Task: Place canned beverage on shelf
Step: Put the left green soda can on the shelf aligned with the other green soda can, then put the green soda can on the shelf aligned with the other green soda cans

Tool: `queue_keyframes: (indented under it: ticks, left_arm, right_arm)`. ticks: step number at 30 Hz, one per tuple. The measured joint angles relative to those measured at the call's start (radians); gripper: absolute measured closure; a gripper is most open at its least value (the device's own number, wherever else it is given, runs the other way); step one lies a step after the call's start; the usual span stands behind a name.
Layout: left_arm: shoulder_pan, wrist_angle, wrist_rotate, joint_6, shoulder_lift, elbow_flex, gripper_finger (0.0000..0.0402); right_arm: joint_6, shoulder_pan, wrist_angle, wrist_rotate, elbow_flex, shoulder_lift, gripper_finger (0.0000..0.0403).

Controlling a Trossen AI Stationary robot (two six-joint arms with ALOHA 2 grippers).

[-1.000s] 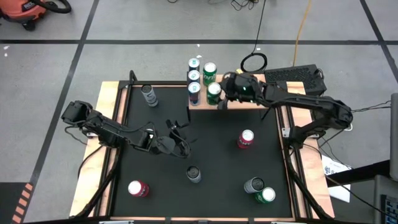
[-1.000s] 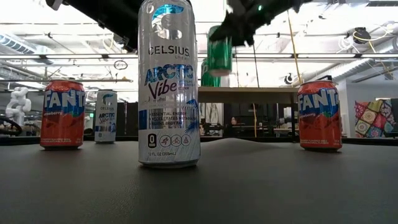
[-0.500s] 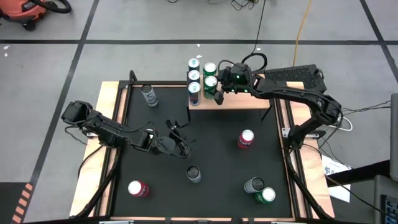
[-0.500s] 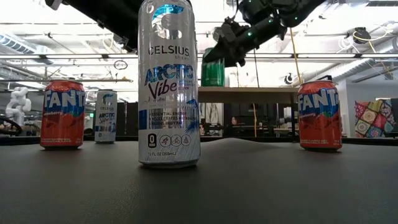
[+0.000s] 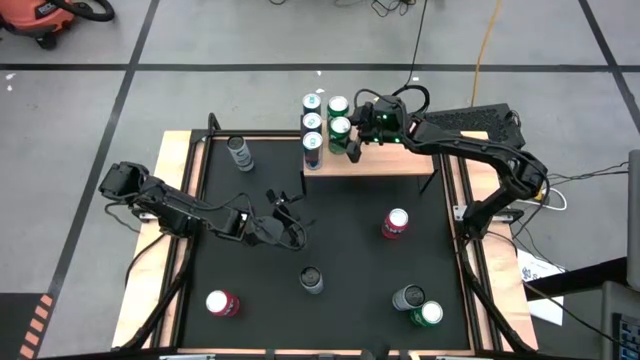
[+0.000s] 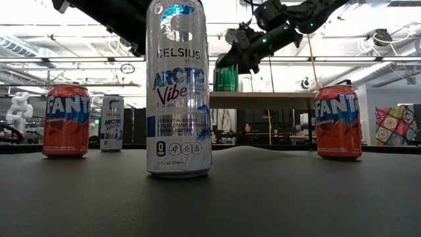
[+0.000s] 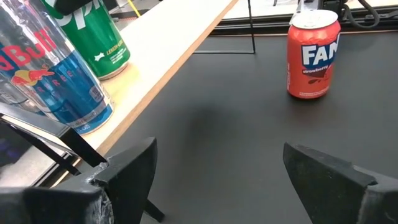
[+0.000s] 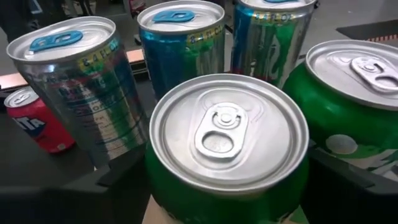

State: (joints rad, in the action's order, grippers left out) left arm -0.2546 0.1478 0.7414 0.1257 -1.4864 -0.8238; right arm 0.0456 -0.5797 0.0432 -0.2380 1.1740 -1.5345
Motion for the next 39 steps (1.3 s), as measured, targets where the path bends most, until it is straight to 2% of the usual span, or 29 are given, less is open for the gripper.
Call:
queue_keyframes:
  ticks: [4, 13, 21, 26, 30, 39]
  left_arm:
    - [0.0, 0.0, 0.0, 0.0, 0.0, 0.0, 0.0054]
    - [-0.001, -0.001, 0.0, 0.0, 0.0, 0.0, 0.0054]
    - [-0.003, -0.047, 0.0, 0.027, 0.0, 0.0, 0.0054]
    - [-0.003, -0.054, 0.0, 0.047, 0.0, 0.0, 0.0054]
    - [-0.003, -0.053, 0.0, 0.052, 0.0, 0.0, 0.0054]
    - [-0.01, -0.053, 0.027, 0.053, 0.0, 0.0, 0.0054]
  right_arm:
    - [-0.008, 0.0, 0.011, 0.002, 0.0, -0.003, 0.0069]
    - [-0.065, 0.0, 0.051, 0.004, 0.0, 0.018, 0.0069]
    - [-0.057, 0.005, -0.127, 0.007, -0.001, 0.167, 0.0069]
    - [-0.018, 0.006, -0.282, 0.113, 0.0, 0.239, 0.007]
    - [-0.037, 0.005, -0.335, 0.14, -0.004, 0.217, 0.0079]
    - [-0.076, 0.013, -0.209, 0.188, -0.028, 0.109, 0.01]
